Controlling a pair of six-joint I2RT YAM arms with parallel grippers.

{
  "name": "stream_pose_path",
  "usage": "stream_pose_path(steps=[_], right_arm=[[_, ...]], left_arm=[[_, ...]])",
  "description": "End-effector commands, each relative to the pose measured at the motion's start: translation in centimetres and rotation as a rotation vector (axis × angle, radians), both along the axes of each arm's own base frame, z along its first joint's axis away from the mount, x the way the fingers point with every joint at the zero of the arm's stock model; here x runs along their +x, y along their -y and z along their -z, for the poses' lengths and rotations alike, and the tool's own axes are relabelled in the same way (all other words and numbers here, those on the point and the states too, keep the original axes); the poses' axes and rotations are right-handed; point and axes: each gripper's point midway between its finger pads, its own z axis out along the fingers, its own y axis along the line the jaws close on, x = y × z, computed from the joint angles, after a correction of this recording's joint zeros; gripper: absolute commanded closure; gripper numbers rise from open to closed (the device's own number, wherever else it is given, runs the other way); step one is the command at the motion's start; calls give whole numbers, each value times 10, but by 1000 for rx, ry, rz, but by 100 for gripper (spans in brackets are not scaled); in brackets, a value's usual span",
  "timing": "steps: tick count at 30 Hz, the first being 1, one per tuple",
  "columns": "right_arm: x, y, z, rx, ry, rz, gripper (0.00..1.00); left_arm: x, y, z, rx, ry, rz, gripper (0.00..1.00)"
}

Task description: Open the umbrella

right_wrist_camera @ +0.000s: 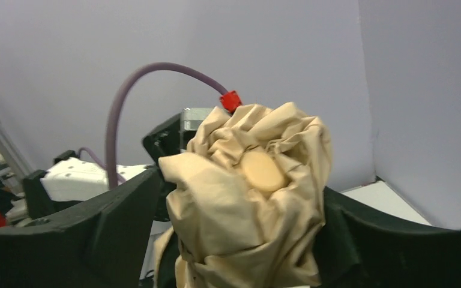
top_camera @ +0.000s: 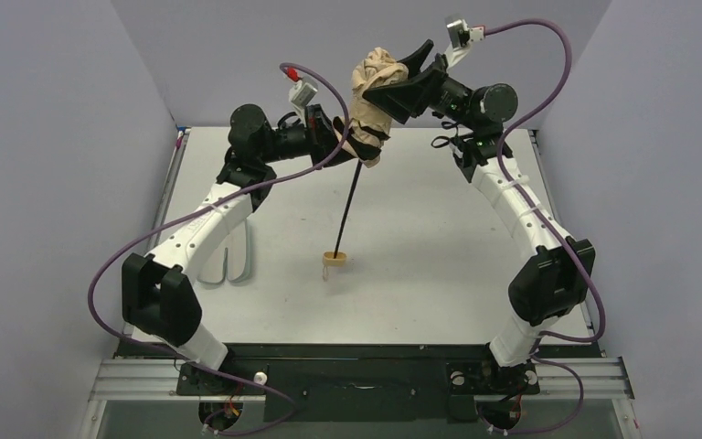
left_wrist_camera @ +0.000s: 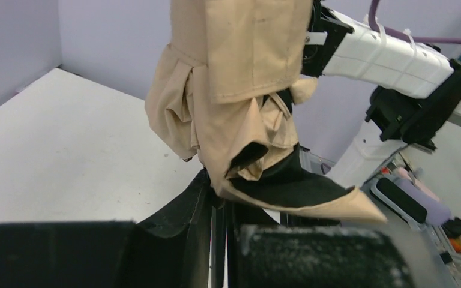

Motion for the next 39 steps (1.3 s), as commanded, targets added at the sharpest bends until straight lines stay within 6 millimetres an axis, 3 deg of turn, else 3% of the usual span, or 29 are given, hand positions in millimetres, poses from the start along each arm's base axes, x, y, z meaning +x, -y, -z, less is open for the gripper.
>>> stream_pose_path(steps=[1,5,9,12,18,23,24,26,27,29,34,37,38,39], right_arm=[[11,21,-4,-17,-50,111,20],[24,31,17,-100,-133,194,18],[29,36,39,-194,-169,256,17],[28,38,39,-213,-163,272,16],[13,26,50,-285,-151,228,15],[18,21,62,-317,-185,267,14],[22,21,64,-317,-196,284,16],[23,20,63,-308,-199,285,30],[24,20,63,-302,-206,283,44],[24,21,56,-268,-196,277,60],[27,26,46,-196,-221,269,72],[30,26,43,-162,-214,271,89],[30,25,44,-149,-236,264,86],[31,24,41,-130,-226,262,75]], left_arm=[[20,-21,-42,-36,131,-306,100],[37,-32,-34,59,217,-484,100],[30,-28,-18,166,341,-481,100],[25,-24,-8,250,447,-472,100],[26,-18,-3,290,481,-469,100],[24,-13,9,367,558,-473,100],[25,-14,12,381,562,-483,100],[25,-15,15,399,582,-484,100],[25,-15,16,408,591,-481,100],[24,-18,23,432,584,-470,100],[25,-31,31,437,548,-473,100],[23,-31,33,441,553,-464,100],[21,-31,33,440,556,-459,100],[20,-30,34,439,559,-455,100]])
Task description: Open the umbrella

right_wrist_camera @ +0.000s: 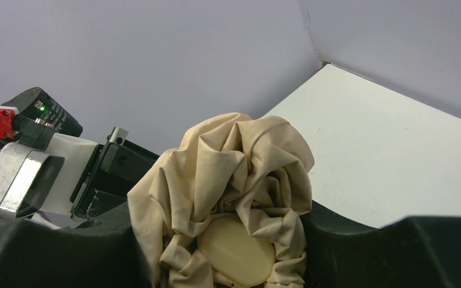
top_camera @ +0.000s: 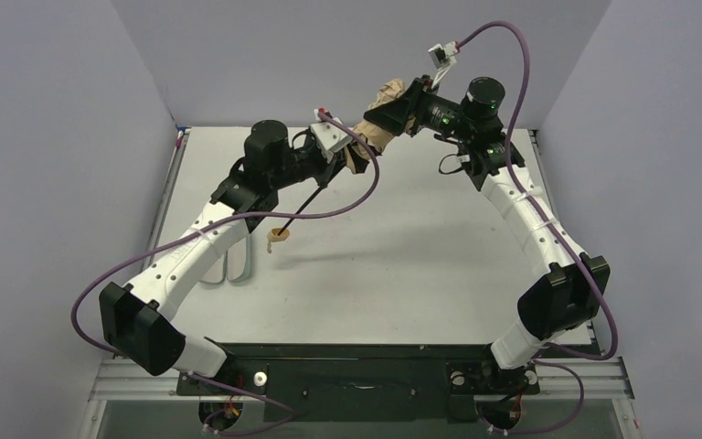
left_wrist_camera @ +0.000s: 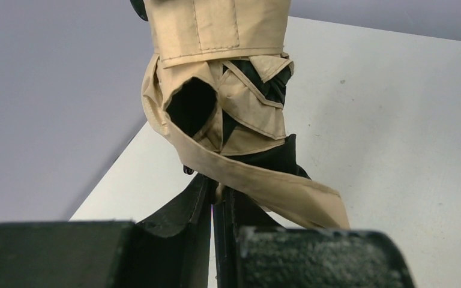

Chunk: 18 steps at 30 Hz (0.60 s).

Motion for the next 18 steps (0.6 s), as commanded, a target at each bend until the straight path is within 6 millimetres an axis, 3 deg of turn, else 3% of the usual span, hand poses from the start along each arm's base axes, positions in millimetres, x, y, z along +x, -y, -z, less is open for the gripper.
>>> stream_pose_path(steps=[1,3,5,13,18], right_arm=[[-1,11,-51,135,121,45,56],[-2,10,-55,161,125,41,44],[-1,12,-58,183,129,49,43],[8,17,-51,187,114,114,50],[7,13,-38,123,92,104,25]], left_arm=[[-10,-5,-19,-10,77,29,100],[-9,-4,-18,-25,58,22,100],[-8,-4,-18,-35,48,12,100],[-4,0,-22,-82,23,-2,100],[2,-1,-26,-103,11,-33,100]])
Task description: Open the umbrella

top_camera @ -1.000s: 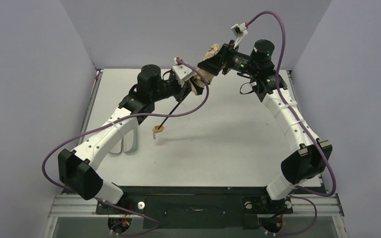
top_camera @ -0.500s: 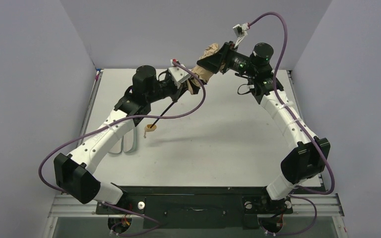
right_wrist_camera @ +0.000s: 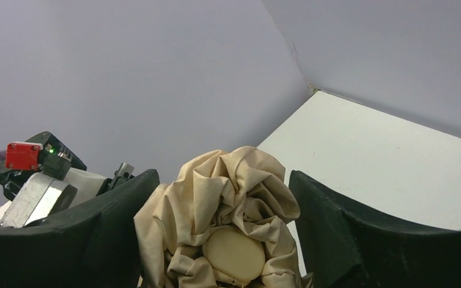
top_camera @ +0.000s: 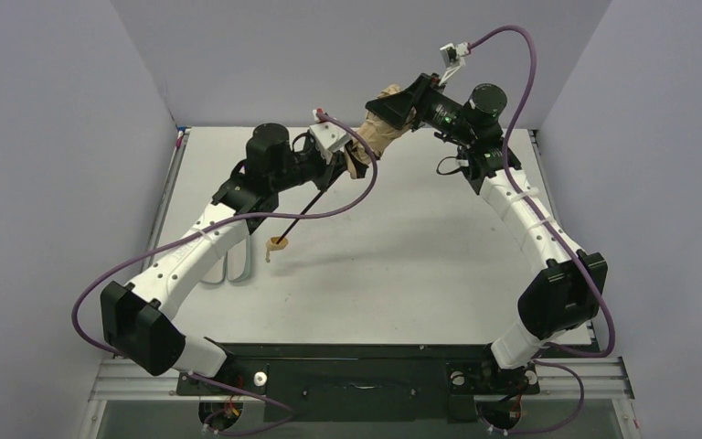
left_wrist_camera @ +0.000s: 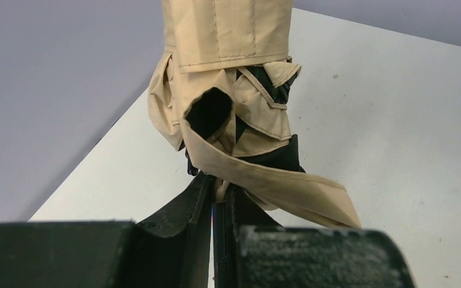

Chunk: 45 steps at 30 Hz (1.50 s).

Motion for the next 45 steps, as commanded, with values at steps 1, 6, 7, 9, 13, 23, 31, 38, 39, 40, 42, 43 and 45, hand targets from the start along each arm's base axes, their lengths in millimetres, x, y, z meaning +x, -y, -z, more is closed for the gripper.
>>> stream_pose_path(steps=[1,6,7,9,13,23,31,38,39,40,42,43,45], right_arm=[[-14,5,-29,-5,105,18,23],[-16,8,-23,7,89,20,21],[-14,9,-23,8,87,31,21],[-10,8,-18,-1,76,48,21],[-1,15,-11,-16,59,105,17],[10,10,-11,36,21,89,51],[5,10,-25,63,71,55,100],[3,10,-23,-29,150,99,100],[1,8,-22,-39,152,98,100],[-1,7,-22,-52,172,100,100],[-4,3,-22,-73,189,101,100],[-6,0,-21,-80,191,98,100],[-9,-3,-22,-95,208,100,100]], left_arm=[[5,1,-40,-89,77,-24,100],[10,0,-38,-103,63,-49,100],[10,0,-37,-108,52,-49,100],[13,1,-44,-143,63,-60,100],[16,1,-49,-177,48,-74,100],[14,3,-52,-182,72,-55,100],[10,-16,-52,-227,-61,-55,47],[11,-66,-74,-289,-83,-61,34],[10,-64,-79,-289,-66,-42,35],[8,-61,-81,-292,-62,-29,36],[8,-53,-95,-319,-31,5,41],[10,-49,-100,-330,-28,14,43],[8,-39,-110,-346,-7,41,46]])
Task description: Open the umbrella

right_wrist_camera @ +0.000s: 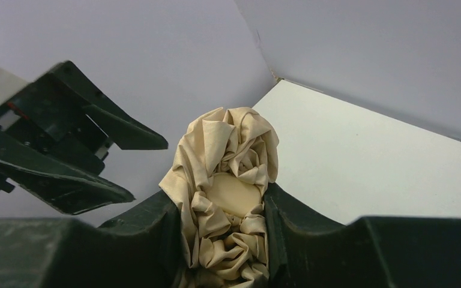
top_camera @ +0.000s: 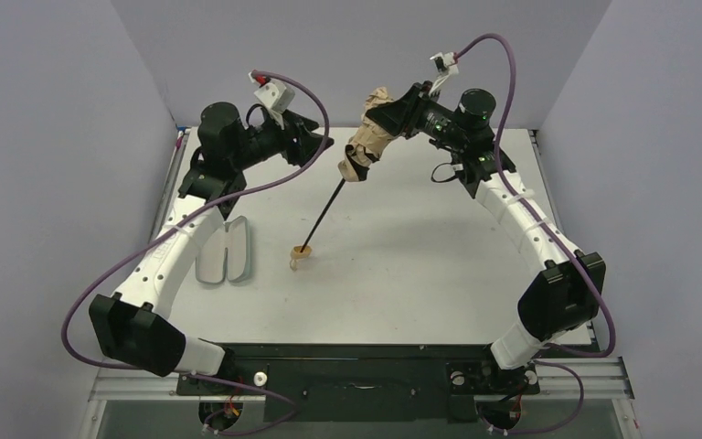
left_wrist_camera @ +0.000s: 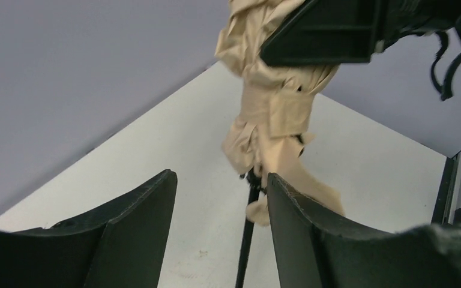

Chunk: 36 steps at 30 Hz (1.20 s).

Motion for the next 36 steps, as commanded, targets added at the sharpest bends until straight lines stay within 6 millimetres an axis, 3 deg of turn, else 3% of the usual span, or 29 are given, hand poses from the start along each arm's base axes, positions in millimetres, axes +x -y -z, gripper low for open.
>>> stream_pose_path(steps=[1,8,15,26,30,36], right_arm=[[-20,-2,-50,-11,199,18,100],[-32,-7,-49,-37,225,8,100],[-43,-8,-53,-35,254,-10,100],[-46,-8,-62,-11,271,-11,100],[-46,-8,-65,-2,275,-10,100],[-33,0,-62,22,231,44,100]], left_arm=[[-19,27,-68,-93,171,112,47],[-30,59,-61,-87,192,181,54],[-23,66,-47,-81,156,175,57],[-36,75,-28,-6,170,216,80],[-36,75,-28,4,176,208,100],[-43,81,-27,48,244,209,100]])
